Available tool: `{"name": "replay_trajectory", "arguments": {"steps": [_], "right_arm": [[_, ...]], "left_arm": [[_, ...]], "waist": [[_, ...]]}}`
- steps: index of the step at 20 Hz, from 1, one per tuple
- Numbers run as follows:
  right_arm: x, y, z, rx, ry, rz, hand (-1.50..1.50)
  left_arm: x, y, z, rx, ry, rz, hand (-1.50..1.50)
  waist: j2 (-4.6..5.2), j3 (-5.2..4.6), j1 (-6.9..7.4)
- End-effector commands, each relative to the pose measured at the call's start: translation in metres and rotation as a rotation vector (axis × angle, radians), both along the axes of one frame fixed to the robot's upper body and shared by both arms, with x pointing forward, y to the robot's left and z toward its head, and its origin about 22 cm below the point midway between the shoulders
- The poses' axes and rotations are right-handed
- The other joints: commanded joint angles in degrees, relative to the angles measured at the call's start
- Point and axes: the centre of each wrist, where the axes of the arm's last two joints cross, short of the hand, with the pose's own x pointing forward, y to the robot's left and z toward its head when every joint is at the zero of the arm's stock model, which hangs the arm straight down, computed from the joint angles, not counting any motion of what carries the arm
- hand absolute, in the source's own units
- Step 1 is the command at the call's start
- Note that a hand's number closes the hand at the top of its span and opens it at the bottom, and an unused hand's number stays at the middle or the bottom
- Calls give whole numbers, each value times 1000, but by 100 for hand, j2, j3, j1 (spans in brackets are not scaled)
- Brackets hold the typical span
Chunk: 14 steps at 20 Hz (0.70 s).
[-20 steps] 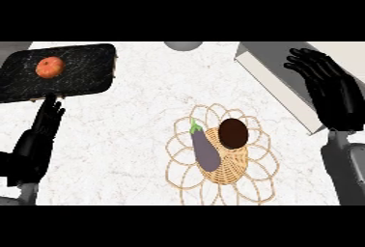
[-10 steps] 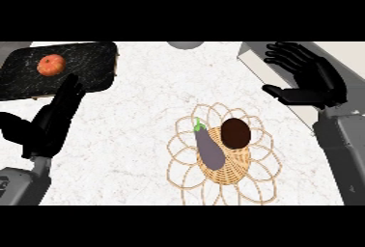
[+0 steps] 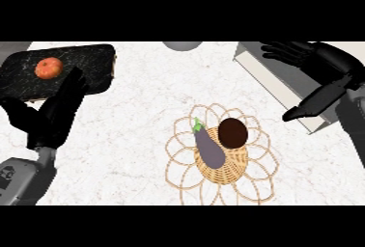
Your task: Pick the cupcake from the placemat and place it in the tiered shelf
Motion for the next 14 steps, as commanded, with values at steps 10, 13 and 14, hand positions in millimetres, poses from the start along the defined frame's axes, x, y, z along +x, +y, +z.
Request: {"name": "replay_trajectory", "arguments": {"steps": [10, 13, 14], "right_arm": [[-43, 118, 40, -839, -290, 53, -150], [-54, 133, 28, -903, -267, 55, -150], [-62, 151, 30, -910, -263, 62, -150]], "left_arm": [[-1, 2, -9, -3, 22, 0, 0], [1, 6, 2, 8, 8, 5, 0], [13, 1, 10, -23, 4, -21, 0]], "waist": [[-17, -1, -4], [-14, 3, -17], [-13, 1, -48]]}}
